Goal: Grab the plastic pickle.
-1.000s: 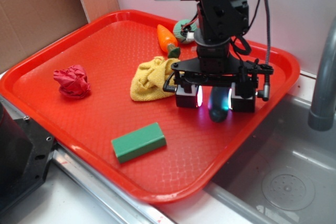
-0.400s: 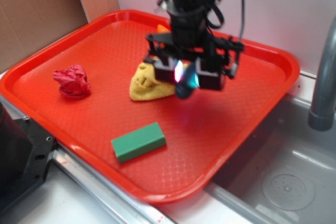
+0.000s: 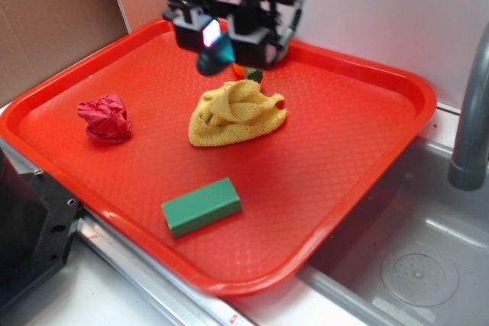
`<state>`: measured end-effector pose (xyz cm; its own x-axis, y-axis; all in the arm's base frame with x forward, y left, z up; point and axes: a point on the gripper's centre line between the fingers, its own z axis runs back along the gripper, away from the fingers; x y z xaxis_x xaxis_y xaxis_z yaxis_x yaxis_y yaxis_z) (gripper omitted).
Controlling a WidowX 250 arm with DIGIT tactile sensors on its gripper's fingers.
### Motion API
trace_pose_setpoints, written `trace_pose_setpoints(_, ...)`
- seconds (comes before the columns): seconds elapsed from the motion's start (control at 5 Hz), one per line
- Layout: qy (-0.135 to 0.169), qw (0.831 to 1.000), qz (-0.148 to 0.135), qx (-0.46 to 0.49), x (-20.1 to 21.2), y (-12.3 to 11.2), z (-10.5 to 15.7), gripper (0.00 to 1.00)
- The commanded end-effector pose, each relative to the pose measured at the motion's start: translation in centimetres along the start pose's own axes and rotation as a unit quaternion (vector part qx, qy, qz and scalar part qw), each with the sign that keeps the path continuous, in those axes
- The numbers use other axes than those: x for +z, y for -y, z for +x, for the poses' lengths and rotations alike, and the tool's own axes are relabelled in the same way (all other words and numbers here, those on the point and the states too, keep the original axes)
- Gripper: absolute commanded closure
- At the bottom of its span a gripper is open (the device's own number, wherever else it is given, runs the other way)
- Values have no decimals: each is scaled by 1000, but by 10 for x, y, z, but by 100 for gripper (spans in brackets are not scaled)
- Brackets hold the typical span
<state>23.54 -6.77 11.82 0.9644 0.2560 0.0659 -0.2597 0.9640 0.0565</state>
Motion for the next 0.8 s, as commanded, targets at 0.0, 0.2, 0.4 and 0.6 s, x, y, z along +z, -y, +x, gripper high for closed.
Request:
trace_pose_setpoints(0.0,59,997,-47,-3,60,-67,5,100)
trace_pose_setpoints(0.2,62,997,-52,19,65,-83,-2,100)
trace_pose_setpoints(0.4,66,996,-59,17,67,-86,-5,100)
trace_pose_setpoints(0.6,70,996,-57,20,63,-81,-3,100)
